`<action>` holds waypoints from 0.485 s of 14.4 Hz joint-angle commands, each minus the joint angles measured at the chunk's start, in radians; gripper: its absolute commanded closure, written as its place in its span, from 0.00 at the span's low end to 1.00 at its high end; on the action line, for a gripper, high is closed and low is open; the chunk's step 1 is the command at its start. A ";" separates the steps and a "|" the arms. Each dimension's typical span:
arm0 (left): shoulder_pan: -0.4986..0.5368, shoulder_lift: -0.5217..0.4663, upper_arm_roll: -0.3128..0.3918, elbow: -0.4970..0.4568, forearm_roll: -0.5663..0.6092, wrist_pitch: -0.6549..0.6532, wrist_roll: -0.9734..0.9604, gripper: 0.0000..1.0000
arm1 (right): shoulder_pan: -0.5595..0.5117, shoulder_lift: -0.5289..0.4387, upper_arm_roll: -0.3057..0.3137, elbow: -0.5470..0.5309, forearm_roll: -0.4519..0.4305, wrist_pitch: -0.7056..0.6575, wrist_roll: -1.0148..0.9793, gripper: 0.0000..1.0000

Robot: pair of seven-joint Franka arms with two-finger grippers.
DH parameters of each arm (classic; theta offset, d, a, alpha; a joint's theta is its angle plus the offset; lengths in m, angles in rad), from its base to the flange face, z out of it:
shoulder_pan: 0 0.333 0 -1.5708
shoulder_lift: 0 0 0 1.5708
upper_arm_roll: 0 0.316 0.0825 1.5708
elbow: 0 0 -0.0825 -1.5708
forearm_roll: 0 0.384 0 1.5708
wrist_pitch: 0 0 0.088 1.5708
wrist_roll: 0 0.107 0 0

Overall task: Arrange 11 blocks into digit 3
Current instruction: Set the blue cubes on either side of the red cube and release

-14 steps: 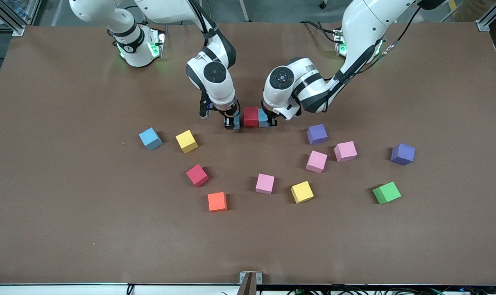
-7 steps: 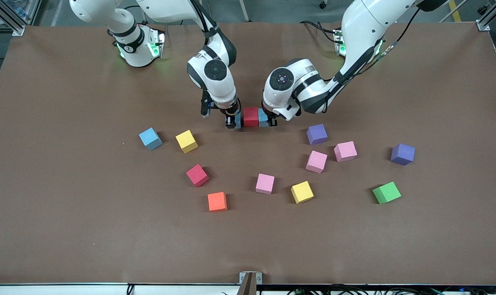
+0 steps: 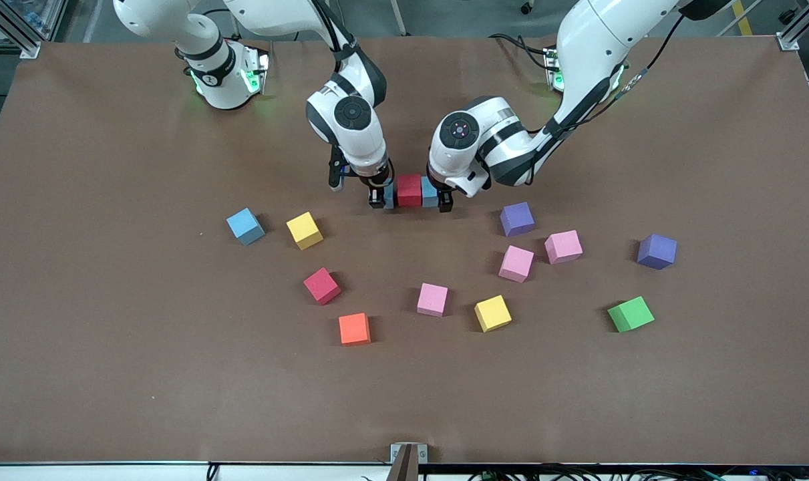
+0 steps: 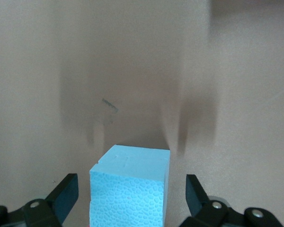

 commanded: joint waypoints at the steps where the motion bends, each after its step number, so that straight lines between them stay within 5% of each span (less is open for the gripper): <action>1: -0.006 -0.018 -0.001 0.020 0.034 -0.063 -0.042 0.00 | 0.018 -0.003 -0.001 -0.022 0.012 0.017 0.044 1.00; 7: 0.013 -0.122 -0.039 0.067 0.040 -0.202 0.059 0.00 | 0.021 -0.004 0.010 -0.021 0.012 0.019 0.045 1.00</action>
